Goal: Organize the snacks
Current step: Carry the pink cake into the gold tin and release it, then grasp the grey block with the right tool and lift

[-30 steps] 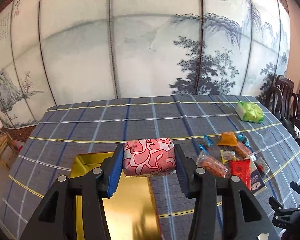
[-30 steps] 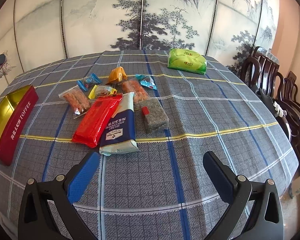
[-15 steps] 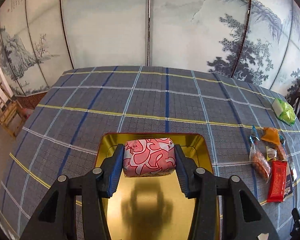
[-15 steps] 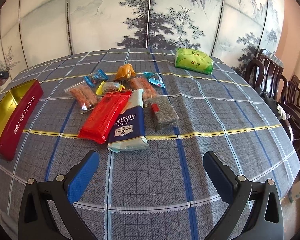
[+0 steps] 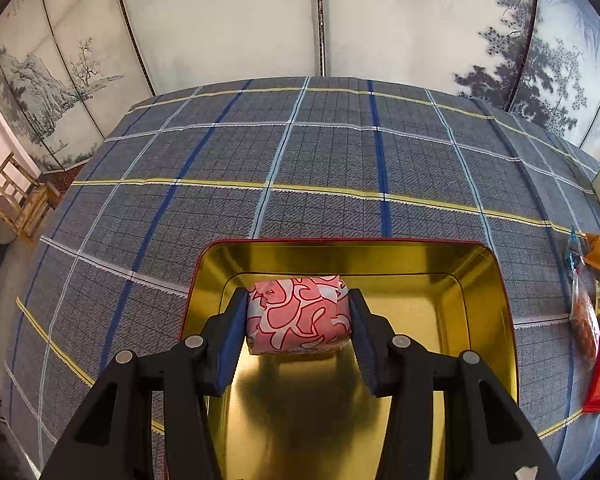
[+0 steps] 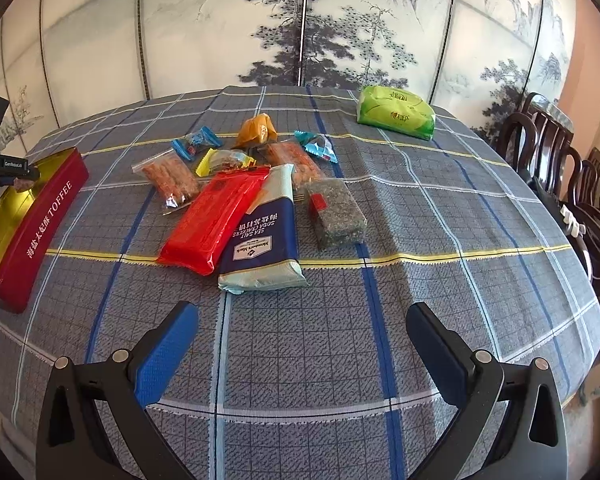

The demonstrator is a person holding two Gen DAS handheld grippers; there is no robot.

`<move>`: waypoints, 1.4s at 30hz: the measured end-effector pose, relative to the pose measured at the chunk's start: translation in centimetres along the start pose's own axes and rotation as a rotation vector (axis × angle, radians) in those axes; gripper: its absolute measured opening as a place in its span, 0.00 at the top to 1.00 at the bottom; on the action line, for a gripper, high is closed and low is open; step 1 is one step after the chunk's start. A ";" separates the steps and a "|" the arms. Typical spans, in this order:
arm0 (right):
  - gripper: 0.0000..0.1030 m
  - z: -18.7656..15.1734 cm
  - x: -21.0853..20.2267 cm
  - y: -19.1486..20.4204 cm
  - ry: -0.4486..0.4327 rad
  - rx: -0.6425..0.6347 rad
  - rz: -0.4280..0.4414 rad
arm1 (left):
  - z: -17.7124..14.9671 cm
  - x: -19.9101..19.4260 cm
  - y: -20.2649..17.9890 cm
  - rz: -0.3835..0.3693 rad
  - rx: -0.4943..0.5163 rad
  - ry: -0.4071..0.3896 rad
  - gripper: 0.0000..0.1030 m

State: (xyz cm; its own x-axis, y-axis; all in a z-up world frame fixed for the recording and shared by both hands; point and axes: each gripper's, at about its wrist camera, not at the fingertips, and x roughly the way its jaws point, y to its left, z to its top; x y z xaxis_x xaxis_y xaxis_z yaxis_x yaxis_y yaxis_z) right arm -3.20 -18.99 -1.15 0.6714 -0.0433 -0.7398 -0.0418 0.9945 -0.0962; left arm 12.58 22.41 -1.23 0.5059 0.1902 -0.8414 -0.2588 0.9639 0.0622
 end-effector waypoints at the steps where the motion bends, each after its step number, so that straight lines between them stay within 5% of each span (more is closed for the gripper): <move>1: 0.00 -0.1 0.1 0.0 0.004 -0.001 0.001 | 0.1 0.3 -0.1 0.000 -0.003 0.010 0.57; 15: 0.00 0.1 0.2 -0.2 0.019 -0.019 0.002 | 0.4 2.6 0.5 0.026 0.008 0.045 0.54; 16: 0.00 0.1 0.2 -0.2 0.019 -0.016 0.002 | 0.5 2.5 0.5 0.023 0.005 0.043 0.52; 18: 0.00 0.1 0.2 -0.7 0.027 -0.004 0.004 | 0.5 2.3 0.5 0.013 0.007 0.044 0.32; 26: 0.00 -0.2 0.1 -6.6 0.043 0.061 -0.054 | -0.7 -4.0 0.5 -0.023 0.036 -0.143 0.14; 30: 0.00 0.3 -0.1 -8.6 0.014 0.096 0.015 | -3.2 -9.5 1.1 -0.124 0.007 -0.290 0.02; 34: 0.00 1.4 0.6 -8.7 0.004 0.084 0.057 | -7.2 -14.6 1.0 -0.239 0.024 -0.390 0.01; 42: 0.00 5.5 4.9 -7.4 0.002 -0.007 0.067 | -17.0 -17.4 -1.0 -0.384 0.091 -0.357 0.01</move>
State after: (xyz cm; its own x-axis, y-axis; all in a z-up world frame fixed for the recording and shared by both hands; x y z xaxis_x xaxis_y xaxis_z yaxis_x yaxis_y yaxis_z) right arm 4.48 -26.00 -0.37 0.6652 0.0230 -0.7463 -0.0918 0.9945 -0.0512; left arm -9.91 15.02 4.23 0.8031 -0.1433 -0.5783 0.0647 0.9859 -0.1544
